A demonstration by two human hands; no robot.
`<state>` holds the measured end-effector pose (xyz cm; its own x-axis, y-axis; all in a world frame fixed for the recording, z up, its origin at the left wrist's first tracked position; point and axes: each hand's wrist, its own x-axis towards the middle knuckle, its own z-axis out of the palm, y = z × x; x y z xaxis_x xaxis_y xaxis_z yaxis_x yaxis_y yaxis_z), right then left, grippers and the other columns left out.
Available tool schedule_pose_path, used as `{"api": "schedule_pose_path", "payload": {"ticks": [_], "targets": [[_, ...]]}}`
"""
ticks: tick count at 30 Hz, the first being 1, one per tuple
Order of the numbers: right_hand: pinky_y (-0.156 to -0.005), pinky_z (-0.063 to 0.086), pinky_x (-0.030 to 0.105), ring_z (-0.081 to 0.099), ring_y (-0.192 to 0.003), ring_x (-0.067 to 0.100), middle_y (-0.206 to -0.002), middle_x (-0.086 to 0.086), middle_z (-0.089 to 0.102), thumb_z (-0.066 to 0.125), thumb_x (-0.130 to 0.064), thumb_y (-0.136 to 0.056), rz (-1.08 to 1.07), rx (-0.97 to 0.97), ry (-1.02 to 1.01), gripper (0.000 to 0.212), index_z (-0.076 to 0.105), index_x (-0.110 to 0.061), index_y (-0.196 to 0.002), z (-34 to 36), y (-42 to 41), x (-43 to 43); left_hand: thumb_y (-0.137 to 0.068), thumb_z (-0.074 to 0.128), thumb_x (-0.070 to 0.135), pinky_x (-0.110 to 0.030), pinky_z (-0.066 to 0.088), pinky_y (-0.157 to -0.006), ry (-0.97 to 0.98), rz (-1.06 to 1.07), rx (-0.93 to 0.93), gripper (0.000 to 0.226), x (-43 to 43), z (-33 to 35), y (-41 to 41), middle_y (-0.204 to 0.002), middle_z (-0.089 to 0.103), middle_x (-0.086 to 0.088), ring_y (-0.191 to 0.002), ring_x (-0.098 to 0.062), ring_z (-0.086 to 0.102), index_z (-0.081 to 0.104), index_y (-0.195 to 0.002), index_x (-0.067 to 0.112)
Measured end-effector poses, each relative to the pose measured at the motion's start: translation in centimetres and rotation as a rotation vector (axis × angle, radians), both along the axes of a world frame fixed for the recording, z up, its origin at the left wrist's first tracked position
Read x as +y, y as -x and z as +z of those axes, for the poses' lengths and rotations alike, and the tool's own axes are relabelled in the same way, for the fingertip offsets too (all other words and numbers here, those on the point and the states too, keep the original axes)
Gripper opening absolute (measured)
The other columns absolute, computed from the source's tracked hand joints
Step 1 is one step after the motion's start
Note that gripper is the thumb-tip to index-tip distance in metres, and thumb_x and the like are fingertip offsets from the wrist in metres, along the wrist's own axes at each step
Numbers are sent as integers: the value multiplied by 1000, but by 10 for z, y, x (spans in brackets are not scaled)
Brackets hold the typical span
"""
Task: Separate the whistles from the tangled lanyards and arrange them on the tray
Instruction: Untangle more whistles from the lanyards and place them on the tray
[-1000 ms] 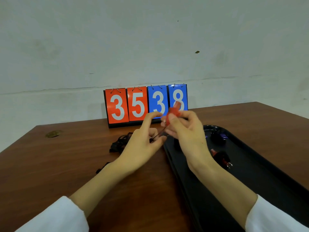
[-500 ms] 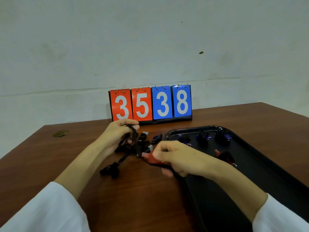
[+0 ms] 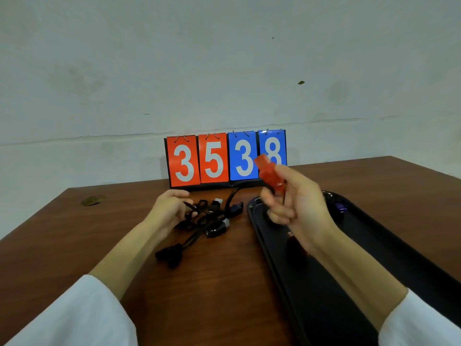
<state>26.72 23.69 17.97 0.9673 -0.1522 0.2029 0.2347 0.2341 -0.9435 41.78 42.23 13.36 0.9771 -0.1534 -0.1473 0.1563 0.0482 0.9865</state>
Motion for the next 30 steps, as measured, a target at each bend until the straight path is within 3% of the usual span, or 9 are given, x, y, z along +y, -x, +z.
{"api": "schedule_pose_path", "payload": {"ticks": [3, 5, 8, 11, 13, 16, 22, 27, 30], "targets": [[-38, 38, 14, 50, -37, 5, -80, 1, 63, 43, -34, -96, -281, 26, 558, 17, 53, -21, -92, -11, -5, 7, -69, 41, -23, -24, 48, -62, -460, -122, -331, 53, -13, 13, 16, -108, 55, -4, -95, -21, 58, 58, -102, 15], [-51, 52, 19, 65, -59, 9, -100, -1, 61, 46, -34, -94, -277, 12, 623, 11, 54, -26, -96, -18, -7, 11, -69, 45, -22, -26, 52, -67, -479, -248, -451, 54, -26, 23, 32, -110, 56, 3, -94, -16, 60, 59, -101, 19], [-73, 55, 22, 64, -87, 9, -105, -1, 61, 53, -32, -91, -301, -106, 610, 9, 58, -33, -98, -19, -10, 12, -65, 43, -20, -43, 48, -96, 0, -515, -307, 64, -44, 30, 58, -122, 60, -11, -115, -24, 58, 55, -119, 13], [-76, 50, 14, 61, -92, 1, -96, -10, 67, 62, -33, -84, -384, -163, 566, 17, 65, -30, -100, -15, -8, 10, -72, 50, -3, -49, 52, -87, 304, -709, -71, 58, -54, 29, 71, -125, 60, -16, -112, -31, 60, 50, -128, 12], [-73, 50, 12, 63, -87, -1, -91, -10, 69, 67, -32, -80, -461, -176, 471, 20, 68, -25, -98, -14, -6, 7, -83, 59, 15, -39, 55, -75, 285, -741, -34, 44, -57, 31, 75, -115, 62, -16, -97, -29, 63, 54, -126, 9], [-67, 48, 6, 65, -81, -3, -86, -9, 70, 68, -26, -80, -489, -182, 334, 16, 68, -20, -94, -10, -5, 4, -87, 55, 33, -34, 49, -81, 176, -691, -128, 43, -59, 32, 77, -98, 65, -11, -90, -21, 62, 58, -120, 7], [-62, 49, 6, 67, -79, -1, -87, -5, 72, 69, -26, -79, -385, -90, 280, 22, 68, -17, -99, -10, -6, 5, -83, 55, 39, -34, 54, -82, 144, -561, -157, 41, -62, 31, 80, -82, 60, -6, -84, -19, 62, 65, -105, 6], [-63, 50, 6, 67, -81, -3, -91, -3, 73, 68, -20, -80, -294, -39, 121, 25, 68, -16, -104, -8, -3, 8, -78, 58, 45, -43, 51, -92, 200, -603, -96, 43, -59, 32, 80, -106, 65, -16, -104, -29, 63, 67, -106, 14], [-57, 51, 12, 69, -81, 2, -91, 0, 73, 64, -19, -84, -239, -8, 5, 19, 69, -13, -102, -6, -1, 7, -82, 53, 45, -38, 48, -90, 197, -718, -85, 41, -59, 32, 83, -76, 66, -9, -87, -23, 65, 62, -104, 12]]}}
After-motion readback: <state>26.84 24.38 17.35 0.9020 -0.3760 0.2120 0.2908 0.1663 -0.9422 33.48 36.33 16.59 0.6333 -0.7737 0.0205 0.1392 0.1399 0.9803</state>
